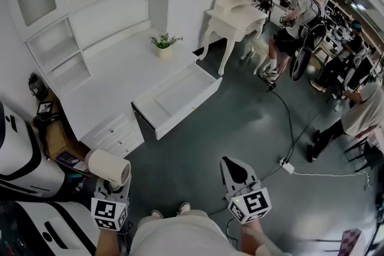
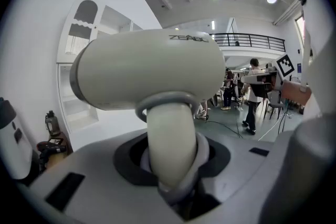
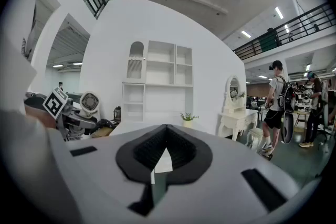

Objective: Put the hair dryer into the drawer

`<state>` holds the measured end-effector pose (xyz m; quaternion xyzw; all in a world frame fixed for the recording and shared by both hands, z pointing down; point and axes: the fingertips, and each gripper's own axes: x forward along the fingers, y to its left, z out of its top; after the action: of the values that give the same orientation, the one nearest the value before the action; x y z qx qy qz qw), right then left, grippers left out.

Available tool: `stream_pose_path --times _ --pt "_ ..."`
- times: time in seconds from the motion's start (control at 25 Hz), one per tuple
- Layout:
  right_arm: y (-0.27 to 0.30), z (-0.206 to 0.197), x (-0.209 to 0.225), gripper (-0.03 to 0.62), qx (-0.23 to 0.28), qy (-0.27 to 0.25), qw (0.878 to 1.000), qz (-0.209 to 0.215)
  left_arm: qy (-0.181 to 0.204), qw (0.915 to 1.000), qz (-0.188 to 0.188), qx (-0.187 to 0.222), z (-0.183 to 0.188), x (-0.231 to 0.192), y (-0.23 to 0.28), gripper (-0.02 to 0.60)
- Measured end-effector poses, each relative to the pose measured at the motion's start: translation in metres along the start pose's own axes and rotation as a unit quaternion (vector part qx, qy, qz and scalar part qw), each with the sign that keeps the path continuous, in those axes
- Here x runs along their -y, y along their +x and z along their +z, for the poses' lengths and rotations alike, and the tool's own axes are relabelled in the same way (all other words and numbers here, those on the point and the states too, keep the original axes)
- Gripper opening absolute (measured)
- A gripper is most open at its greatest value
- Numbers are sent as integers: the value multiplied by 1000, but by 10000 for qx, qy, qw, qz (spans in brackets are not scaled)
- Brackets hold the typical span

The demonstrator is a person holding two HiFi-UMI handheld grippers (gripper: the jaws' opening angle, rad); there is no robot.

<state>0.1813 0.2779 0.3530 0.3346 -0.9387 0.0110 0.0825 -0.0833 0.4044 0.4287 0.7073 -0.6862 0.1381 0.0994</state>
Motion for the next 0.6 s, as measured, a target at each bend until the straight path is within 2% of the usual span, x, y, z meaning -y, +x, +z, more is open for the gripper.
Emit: stream_pose_path --times 0.32,0.6 --pt "4 -1 -3 8 -39 28 9999 97 -44 10000 -18 70 8 0 -3 143" --pt "0 -9 17 8 130 467 9984 277 -49 10000 13 72 10 19 3 143"
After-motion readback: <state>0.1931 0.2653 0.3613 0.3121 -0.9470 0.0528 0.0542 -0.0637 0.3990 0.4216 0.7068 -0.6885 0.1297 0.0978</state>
